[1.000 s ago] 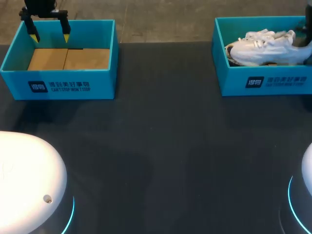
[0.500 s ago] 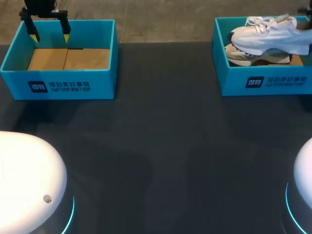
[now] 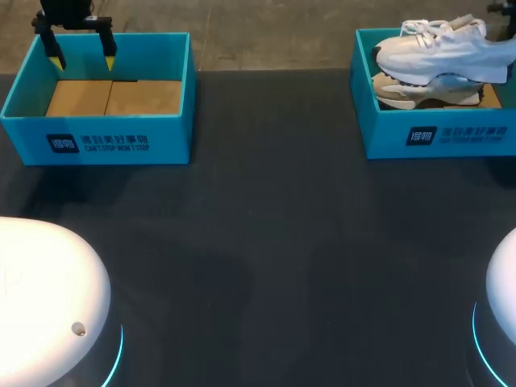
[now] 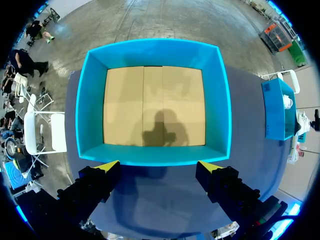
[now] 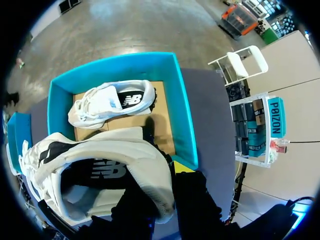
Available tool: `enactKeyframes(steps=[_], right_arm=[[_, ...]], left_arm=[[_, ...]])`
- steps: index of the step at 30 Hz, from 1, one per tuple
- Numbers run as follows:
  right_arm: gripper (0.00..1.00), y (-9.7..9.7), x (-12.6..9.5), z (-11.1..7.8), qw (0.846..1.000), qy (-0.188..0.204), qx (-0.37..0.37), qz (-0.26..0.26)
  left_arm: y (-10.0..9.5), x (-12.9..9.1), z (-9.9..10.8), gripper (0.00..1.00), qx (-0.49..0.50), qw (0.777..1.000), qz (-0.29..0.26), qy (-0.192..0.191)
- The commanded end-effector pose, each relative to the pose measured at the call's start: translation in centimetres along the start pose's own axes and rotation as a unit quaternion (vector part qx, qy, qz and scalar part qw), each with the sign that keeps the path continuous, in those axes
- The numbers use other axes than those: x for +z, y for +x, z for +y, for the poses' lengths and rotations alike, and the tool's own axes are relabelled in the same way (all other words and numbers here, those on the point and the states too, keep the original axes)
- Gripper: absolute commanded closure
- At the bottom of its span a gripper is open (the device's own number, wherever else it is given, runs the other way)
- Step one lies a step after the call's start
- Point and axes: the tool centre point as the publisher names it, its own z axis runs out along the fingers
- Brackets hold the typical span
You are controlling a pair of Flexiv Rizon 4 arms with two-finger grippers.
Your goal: Take the shoe out of the shoebox, open the shoe tongue, remove and reinsert the insole, then place the shoe into the shoebox
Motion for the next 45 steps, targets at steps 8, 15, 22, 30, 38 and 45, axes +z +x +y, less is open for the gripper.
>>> enactKeyframes(steps=[8,15,22,30,38,45], right_arm=[[1.0,-0.1,-0.2,-0.2,1.0,-0.002,0.0,0.001],[1.0,-0.1,-0.2,-0.2,1.0,-0.002,0.0,0.001],[1.0,-0.1,-0.2,-0.2,1.0,-0.002,0.0,0.001],[1.0,-0.1,-0.2,-0.2,1.0,-0.002,0.0,0.001],[1.0,0.4,-1.6,-0.6,1.0,0.003,-0.002,0.003],[1.0,1.3,-3.9,-3.7,1.0,0.002,0.0,0.008]], left_arm=[[0.0,0.0,0.0,0.0,0.0,1.0,0.0,0.0],[0.0,0.0,0.0,0.0,0.0,1.0,0.0,0.0],[0.0,0.0,0.0,0.0,0.0,1.0,0.0,0.0],[0.0,0.0,0.0,0.0,0.0,1.0,0.0,0.0],[0.0,0.0,0.0,0.0,0.0,1.0,0.0,0.0],[0.0,0.0,0.0,0.0,0.0,1.0,0.0,0.0]])
